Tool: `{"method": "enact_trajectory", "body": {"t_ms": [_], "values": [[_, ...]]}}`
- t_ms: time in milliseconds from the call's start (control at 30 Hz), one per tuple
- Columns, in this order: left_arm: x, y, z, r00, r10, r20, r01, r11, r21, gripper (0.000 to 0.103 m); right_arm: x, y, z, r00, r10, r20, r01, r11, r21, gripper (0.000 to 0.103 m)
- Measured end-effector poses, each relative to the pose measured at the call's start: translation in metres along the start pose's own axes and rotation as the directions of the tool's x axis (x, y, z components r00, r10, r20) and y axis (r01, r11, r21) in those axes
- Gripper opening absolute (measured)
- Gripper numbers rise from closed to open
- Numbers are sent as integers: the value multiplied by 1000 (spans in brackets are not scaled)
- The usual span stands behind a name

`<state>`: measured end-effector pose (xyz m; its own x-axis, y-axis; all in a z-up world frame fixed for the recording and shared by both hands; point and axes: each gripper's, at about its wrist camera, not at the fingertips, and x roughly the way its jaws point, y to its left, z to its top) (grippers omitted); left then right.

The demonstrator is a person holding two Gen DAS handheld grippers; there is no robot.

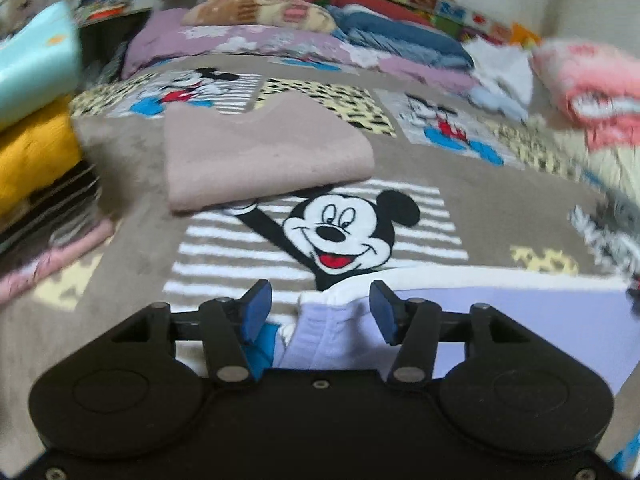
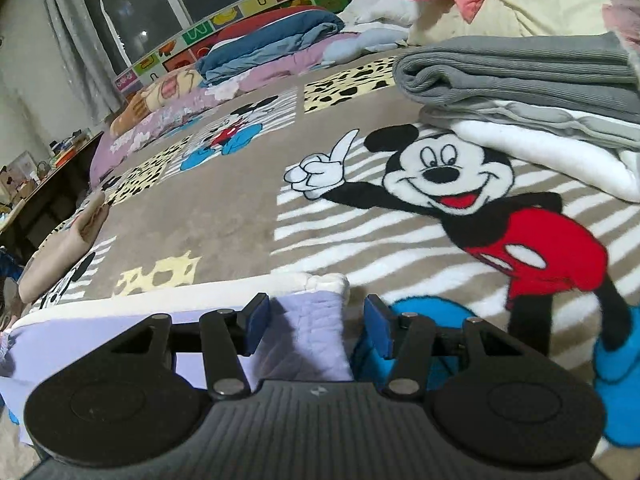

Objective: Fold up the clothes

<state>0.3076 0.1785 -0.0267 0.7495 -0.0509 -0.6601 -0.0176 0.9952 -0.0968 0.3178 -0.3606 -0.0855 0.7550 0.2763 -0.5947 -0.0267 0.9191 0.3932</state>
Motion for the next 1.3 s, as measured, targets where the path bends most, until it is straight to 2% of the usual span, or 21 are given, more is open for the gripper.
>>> {"method": "enact_trajectory", "body": {"t_ms": [167, 200, 233, 267, 300, 333, 433, 567, 867, 1033, 1300], "values": [[27, -26, 9, 998, 2, -68, 10, 983, 182, 53, 6, 2, 5, 1000, 15, -6, -15, 999, -31, 54], [32, -32, 8, 996, 8, -84, 11, 974, 224, 45, 6, 3, 5, 1000, 22, -8, -22, 999, -43, 50], [37, -38, 7, 995, 25, -101, 4, 963, 271, 24, 7, 4, 6, 1000, 29, -12, -30, 998, -57, 40], [42, -43, 4, 992, 45, -115, -7, 949, 314, 17, 7, 6, 7, 999, 33, -15, -34, 996, -77, 37], [44, -48, 2, 991, 60, -122, -14, 936, 351, 4, 7, 8, 7, 999, 35, -13, -36, 995, -92, 34], [41, -51, -1, 992, 60, -113, -14, 928, 372, 2, 6, 8, 8, 999, 45, -12, -46, 994, -103, 31], [25, -57, -5, 997, 44, -68, -13, 912, 410, 1, -2, 14, 8, 999, 44, 25, -40, 989, -142, 29], [-4, -62, -10, 999, 42, 8, -42, 905, 424, 1, -22, 21, 8, 993, 59, 102, -41, 984, -171, 29], [-72, -63, -35, 991, 8, 131, -58, 920, 389, 1, -84, 24, -7, 969, 78, 234, -44, 988, -148, 29], [-111, -63, -65, 984, 0, 176, -66, 927, 369, 1, -119, 18, -32, 956, 84, 280, -60, 994, -94, 29], [-152, -56, -120, 980, 5, 200, -75, 936, 344, 1, -172, 19, -88, 934, 98, 344, -70, 993, -91, 29]]}}
